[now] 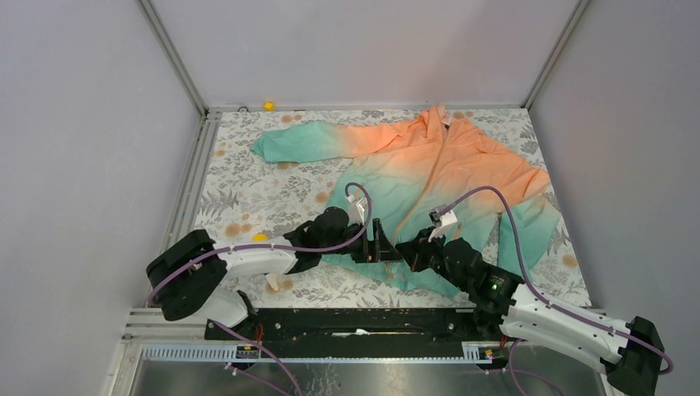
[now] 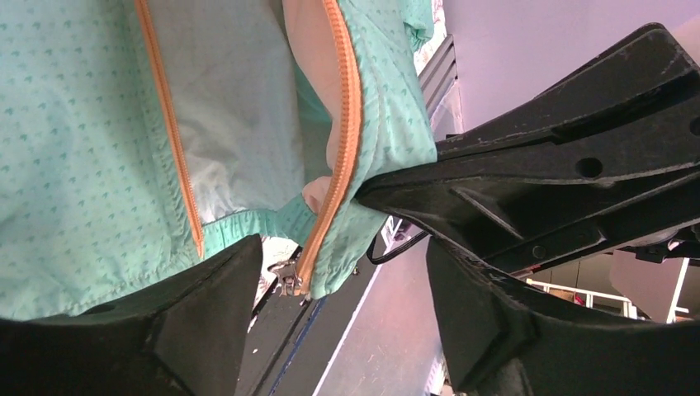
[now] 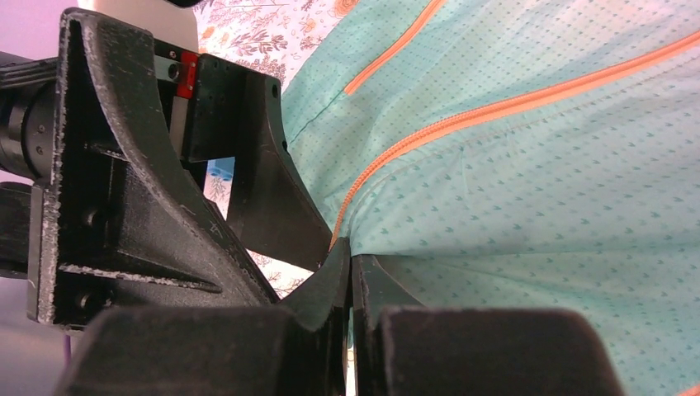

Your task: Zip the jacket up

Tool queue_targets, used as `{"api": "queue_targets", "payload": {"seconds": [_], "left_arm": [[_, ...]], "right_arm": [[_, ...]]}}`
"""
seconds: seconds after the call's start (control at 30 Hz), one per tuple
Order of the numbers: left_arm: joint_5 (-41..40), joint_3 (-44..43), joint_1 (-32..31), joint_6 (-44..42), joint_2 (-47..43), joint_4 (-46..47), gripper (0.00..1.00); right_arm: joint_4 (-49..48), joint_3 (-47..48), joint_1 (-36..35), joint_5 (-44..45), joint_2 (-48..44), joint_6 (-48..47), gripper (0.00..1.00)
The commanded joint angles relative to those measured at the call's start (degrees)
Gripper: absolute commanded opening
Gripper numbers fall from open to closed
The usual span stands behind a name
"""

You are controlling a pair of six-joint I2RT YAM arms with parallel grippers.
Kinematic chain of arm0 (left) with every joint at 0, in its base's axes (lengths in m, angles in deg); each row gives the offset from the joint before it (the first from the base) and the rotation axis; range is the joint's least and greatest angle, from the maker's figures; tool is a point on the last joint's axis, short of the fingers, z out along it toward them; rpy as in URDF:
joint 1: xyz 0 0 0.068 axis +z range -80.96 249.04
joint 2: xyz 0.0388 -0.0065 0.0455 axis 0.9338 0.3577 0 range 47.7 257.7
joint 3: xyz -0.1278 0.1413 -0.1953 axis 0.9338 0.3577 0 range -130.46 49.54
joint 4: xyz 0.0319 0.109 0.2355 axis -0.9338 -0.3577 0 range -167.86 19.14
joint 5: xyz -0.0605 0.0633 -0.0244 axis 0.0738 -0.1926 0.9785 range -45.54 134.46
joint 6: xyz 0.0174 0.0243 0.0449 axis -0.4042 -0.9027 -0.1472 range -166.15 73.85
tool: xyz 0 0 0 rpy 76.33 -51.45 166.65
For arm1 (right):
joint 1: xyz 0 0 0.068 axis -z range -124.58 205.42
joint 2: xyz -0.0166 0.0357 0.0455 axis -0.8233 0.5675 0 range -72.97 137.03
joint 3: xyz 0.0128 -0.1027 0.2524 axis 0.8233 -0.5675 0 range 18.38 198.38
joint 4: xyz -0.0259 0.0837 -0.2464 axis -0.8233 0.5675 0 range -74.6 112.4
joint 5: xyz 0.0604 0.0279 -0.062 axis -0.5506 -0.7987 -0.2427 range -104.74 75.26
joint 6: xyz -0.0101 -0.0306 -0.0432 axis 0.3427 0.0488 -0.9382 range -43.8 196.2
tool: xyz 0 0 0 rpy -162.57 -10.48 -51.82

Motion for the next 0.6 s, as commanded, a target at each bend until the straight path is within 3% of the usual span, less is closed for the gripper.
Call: {"api": "queue_targets", "payload": {"seconds": [0.0, 0.17, 0.33, 0.43, 0.57], "left_arm": [[-0.7, -1.1, -0.4, -1.0, -3.9, 2.1, 0.73], [-4.7, 1.6, -3.4, -2.9, -10.4, 2.2, 0.62], [-3.7, 2.3, -10.3, -0.1, -9.8, 6.0, 0.49], [-5.5, 3.3, -12.5, -0.2, -11.7, 3.3, 0.49], [-12.2, 3.4, -11.3, -3.0, -17.7, -6.4, 0.56]], "right_arm": [[-2.6, 0.2, -0.1, 1.8, -0.2, 0.8, 0.00], [-2.5, 0.6, -0.1, 2.6, 0.5, 1.2, 0.00], [-2.4, 1.6, 0.0, 2.7, 1.0, 1.8, 0.00], [-2.3, 2.2, 0.0, 2.7, 1.2, 1.3, 0.00], [-1.8, 2.1, 0.0, 2.7, 1.3, 0.4, 0.00]]}}
